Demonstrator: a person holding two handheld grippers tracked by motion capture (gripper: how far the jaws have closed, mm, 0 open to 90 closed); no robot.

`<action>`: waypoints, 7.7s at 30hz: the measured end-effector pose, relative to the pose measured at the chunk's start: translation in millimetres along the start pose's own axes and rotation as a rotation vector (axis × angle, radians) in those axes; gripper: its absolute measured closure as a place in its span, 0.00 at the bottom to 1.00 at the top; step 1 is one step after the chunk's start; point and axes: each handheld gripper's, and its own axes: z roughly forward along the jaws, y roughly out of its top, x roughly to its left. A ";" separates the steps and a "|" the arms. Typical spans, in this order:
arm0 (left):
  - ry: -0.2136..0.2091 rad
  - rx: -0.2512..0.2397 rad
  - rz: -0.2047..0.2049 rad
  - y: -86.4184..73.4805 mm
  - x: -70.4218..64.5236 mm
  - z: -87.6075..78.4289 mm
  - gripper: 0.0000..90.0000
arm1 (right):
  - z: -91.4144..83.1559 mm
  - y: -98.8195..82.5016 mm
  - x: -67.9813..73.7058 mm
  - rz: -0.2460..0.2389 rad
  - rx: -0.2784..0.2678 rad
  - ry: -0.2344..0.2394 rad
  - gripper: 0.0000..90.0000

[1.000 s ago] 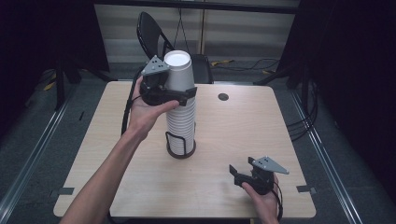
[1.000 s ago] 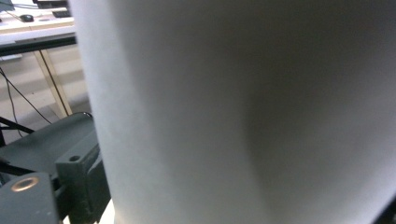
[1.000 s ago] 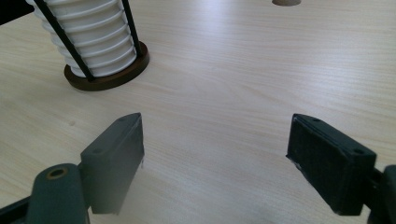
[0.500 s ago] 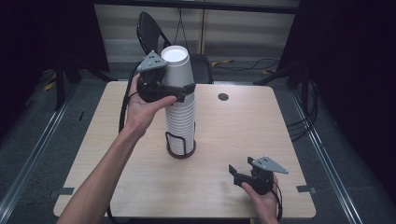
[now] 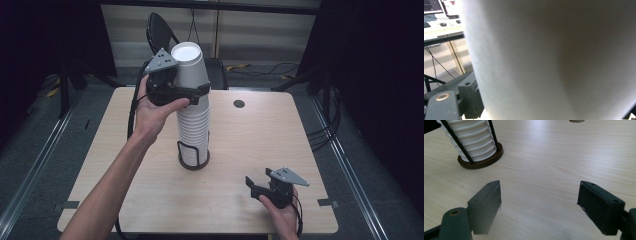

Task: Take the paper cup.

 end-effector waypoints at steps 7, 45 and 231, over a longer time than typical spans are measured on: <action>0.000 -0.056 0.015 7.5 -1.8 -3.1 0.12 | 0.2 -0.1 0.4 -0.005 0.002 -0.003 0.21; 0.001 -0.199 -0.011 32.1 6.4 -31.0 0.12 | 1.2 -0.4 1.2 0.001 0.003 0.006 0.21; -0.351 0.245 -0.925 -223.8 -67.3 -30.3 0.12 | 31.1 19.9 121.8 -0.261 -0.343 0.309 0.70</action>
